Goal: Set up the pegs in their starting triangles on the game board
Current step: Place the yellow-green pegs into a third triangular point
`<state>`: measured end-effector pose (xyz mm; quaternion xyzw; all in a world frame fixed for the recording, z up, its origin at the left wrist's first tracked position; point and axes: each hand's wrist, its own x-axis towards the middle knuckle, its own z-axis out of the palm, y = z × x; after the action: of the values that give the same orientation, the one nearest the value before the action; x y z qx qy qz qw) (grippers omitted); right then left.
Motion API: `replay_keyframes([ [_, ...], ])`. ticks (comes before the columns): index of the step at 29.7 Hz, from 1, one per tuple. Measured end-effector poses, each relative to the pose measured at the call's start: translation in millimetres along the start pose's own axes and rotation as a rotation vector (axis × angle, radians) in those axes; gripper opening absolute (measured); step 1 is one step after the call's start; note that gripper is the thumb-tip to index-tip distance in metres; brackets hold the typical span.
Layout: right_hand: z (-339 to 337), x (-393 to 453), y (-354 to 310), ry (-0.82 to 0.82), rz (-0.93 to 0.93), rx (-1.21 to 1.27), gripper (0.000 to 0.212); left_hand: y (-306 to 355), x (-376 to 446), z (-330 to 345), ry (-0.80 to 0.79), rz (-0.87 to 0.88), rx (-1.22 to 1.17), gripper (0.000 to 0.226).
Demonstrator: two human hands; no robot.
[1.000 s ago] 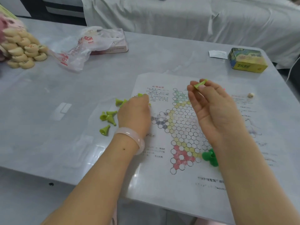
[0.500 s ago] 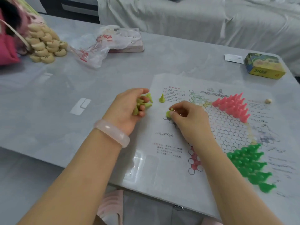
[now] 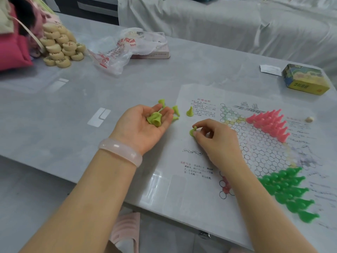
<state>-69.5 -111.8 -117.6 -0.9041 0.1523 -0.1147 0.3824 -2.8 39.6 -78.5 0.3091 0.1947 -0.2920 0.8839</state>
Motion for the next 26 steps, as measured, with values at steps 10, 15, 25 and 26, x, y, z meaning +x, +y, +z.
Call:
replay_keyframes([
  [10,-10.6,-11.2,-30.5,-0.016,-0.158,0.258,0.009,-25.3,-2.3,8.0,-0.176,-0.066,0.054,0.035],
  [15,-4.3,-11.5,-28.5,-0.049,-0.055,0.274,0.008,-35.4,0.1,9.2,-0.163,-0.041,0.033,0.031],
  [25,-24.6,-6.9,-24.2,-0.034,0.030,0.387,0.016,-22.1,-2.5,7.9,-0.090,0.031,-0.085,0.024],
  [26,-29.7,-4.6,-19.9,0.001,0.057,0.381,0.013,-20.9,-2.4,7.3,-0.070,0.035,-0.084,0.022],
])
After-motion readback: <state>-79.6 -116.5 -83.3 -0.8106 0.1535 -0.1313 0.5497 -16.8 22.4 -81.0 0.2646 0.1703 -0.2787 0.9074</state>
